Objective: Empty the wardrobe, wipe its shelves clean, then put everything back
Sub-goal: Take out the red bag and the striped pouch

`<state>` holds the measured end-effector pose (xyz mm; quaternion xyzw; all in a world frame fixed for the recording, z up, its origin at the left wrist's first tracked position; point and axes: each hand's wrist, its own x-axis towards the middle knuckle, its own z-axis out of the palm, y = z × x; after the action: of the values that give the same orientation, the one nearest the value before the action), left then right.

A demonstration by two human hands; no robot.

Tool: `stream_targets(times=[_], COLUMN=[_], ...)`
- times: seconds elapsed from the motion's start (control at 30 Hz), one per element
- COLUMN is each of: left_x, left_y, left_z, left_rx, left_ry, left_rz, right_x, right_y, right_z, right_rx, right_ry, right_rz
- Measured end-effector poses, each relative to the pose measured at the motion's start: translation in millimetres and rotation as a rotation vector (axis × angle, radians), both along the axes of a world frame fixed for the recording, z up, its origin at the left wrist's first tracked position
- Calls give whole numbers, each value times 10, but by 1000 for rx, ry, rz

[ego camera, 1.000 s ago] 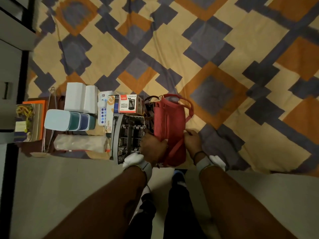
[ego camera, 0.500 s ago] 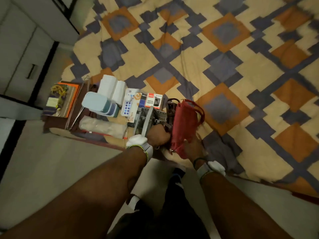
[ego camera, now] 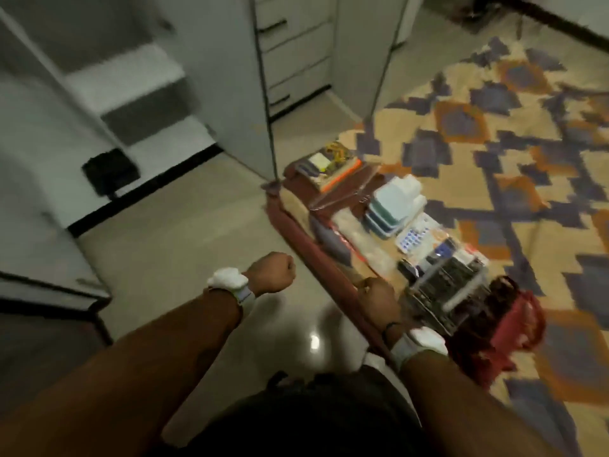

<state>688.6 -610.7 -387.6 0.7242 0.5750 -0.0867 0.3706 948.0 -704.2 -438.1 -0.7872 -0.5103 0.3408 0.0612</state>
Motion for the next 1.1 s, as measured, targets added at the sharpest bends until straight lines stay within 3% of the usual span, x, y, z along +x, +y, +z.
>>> stream_targets(times=[0.07,0.27,0.43,0.77,1.1], left_x=[-888,-2430,-3202,-4653,-5678], left_y=[-20,-221,-131,1144,2282], left_z=[-109,-368,-580,-495,-680], left_rx=[-12,-67,-150,-216,-243], left_ry=[44,69,99,67,8], left_rz=[154,463,643,1094,1128], right_x=[-603,-2072,-3015,-4713,-6156], right_y=[362,1234,2002,4100,5618], right_z=[8,337,-140,-467,-570], right_rx=[-35,40,-86,-170,-145], right_ry=[-9,45,-3,-83,-106], right_rz=[174,471,668,1017,1089])
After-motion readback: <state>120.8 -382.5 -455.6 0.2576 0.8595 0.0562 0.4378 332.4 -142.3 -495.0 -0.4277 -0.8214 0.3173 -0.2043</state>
